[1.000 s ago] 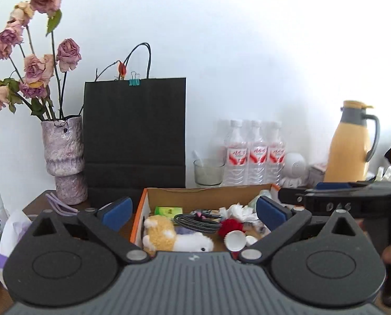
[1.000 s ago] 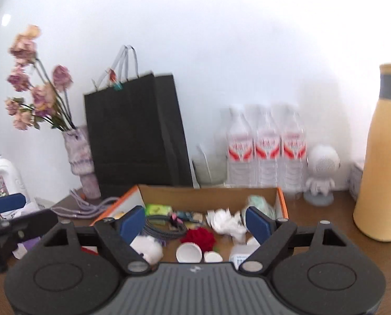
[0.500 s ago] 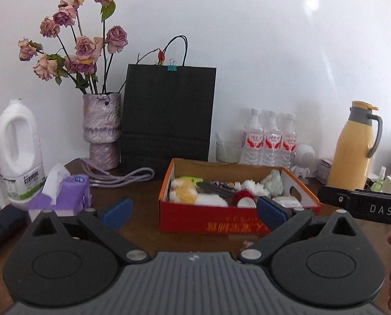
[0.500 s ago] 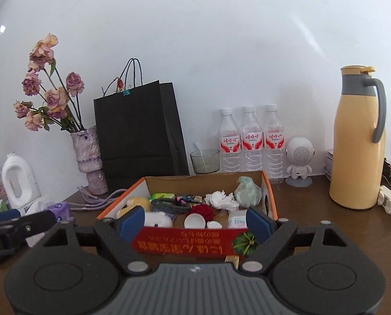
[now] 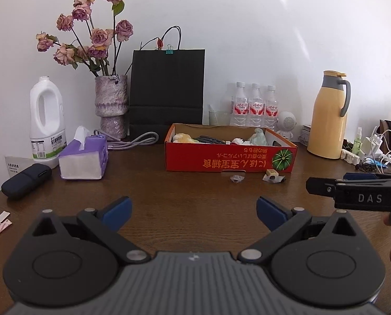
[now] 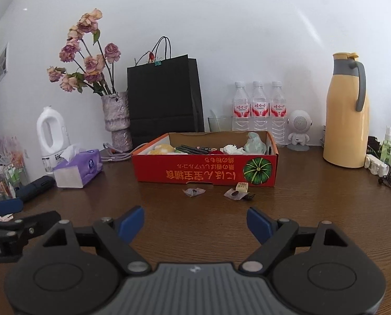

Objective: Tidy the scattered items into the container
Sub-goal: 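Withdraw both open tools toward the small items left on the desk, then grasp a clear wrapped candy with the left tool while the right tool grasps another wrapped candy, then carry both wrapped candies over the cardboard box, then open both tools to drop the candies into the box, then withdraw both open tools from the box toward the desk, then grasp the small black item on the desk with the right tool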

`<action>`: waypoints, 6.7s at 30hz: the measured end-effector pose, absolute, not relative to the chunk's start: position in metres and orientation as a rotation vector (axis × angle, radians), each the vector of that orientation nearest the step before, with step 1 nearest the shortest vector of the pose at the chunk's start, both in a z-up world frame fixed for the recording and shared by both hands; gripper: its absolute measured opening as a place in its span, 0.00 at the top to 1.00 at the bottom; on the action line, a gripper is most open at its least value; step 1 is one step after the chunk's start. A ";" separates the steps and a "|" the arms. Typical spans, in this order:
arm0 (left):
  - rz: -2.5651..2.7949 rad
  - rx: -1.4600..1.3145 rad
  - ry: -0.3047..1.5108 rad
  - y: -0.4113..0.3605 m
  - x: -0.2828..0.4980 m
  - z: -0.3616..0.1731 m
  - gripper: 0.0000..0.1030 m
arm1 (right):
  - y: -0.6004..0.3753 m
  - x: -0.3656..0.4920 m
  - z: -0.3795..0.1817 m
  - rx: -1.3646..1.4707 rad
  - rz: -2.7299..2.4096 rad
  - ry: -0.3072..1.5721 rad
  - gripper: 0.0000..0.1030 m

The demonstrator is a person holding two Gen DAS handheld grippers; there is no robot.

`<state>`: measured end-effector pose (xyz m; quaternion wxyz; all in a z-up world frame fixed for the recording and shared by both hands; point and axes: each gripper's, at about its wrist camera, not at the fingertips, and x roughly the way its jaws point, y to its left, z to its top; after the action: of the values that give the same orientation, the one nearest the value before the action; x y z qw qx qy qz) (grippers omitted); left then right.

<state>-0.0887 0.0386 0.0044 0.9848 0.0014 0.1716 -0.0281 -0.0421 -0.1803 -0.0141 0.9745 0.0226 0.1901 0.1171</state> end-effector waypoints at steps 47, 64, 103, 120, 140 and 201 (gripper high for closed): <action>-0.429 0.084 0.677 -0.032 0.189 -0.047 0.83 | -0.194 0.171 -0.069 -0.100 0.264 0.623 0.81; -0.170 0.026 0.546 0.009 0.095 0.004 0.86 | -0.184 0.134 -0.035 -0.104 0.253 0.504 0.90; -0.107 -0.070 0.251 0.020 0.077 0.080 0.85 | -0.184 0.066 0.062 0.041 0.236 0.258 0.89; -0.294 0.101 0.835 -0.037 0.332 -0.007 0.75 | -0.186 0.374 -0.017 0.010 0.229 0.938 0.88; -0.029 0.074 0.515 -0.007 0.208 0.079 0.00 | -0.208 0.256 0.060 0.053 0.171 0.719 0.29; -0.260 0.091 0.621 -0.136 0.190 -0.046 0.22 | -0.293 0.145 -0.057 0.167 -0.081 0.505 0.92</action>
<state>0.1896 -0.1356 -0.0457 0.9429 0.0449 0.3044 -0.1273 0.1448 -0.2932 -0.0568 0.9640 0.0824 0.2495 -0.0400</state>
